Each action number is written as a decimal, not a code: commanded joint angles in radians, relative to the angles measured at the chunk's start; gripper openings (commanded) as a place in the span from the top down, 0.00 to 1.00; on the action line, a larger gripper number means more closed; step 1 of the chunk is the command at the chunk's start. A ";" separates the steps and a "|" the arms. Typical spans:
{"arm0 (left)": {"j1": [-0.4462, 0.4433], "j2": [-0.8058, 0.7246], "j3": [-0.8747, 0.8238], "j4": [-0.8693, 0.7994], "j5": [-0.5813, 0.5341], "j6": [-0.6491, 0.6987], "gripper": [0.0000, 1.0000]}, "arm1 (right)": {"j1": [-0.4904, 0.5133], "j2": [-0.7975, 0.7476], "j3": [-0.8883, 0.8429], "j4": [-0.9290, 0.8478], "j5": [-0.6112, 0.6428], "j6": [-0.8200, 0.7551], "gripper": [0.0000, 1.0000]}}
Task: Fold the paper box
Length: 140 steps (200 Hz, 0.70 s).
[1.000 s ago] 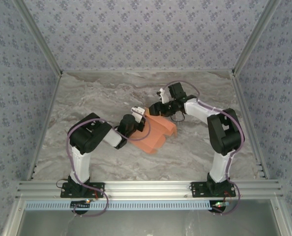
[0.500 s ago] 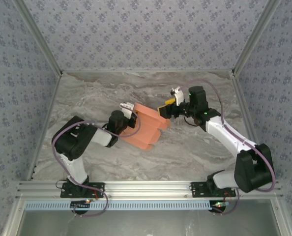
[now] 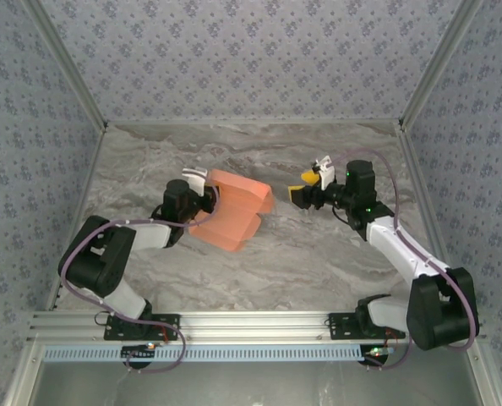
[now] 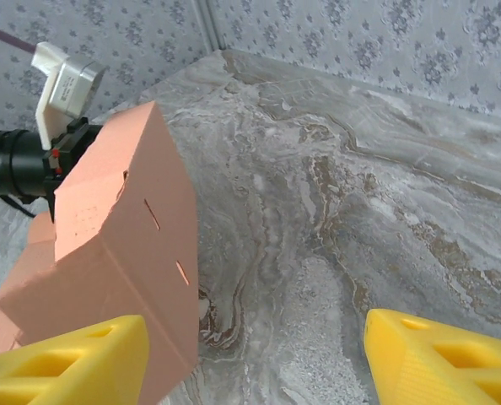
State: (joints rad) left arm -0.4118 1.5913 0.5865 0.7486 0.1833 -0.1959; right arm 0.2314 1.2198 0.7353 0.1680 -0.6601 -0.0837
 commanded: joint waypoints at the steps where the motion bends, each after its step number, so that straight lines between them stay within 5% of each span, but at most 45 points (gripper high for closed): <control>1: 0.017 -0.040 -0.001 -0.039 0.088 -0.009 0.99 | 0.004 -0.032 -0.012 -0.006 -0.022 -0.073 0.29; 41: 0.028 -0.060 0.010 -0.074 0.144 0.011 0.99 | -0.010 -0.017 -0.011 -0.007 -0.059 -0.121 0.29; 73: 0.036 -0.071 0.023 -0.084 0.209 -0.016 1.00 | 0.083 0.022 -0.012 -0.041 -0.197 -0.292 0.33; 140: 0.038 -0.094 0.038 -0.068 0.301 -0.093 1.00 | 0.265 0.025 -0.050 0.130 -0.038 -0.318 0.34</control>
State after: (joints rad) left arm -0.3794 1.5372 0.5964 0.6498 0.4328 -0.2466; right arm 0.4561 1.2358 0.6975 0.1829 -0.7708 -0.3859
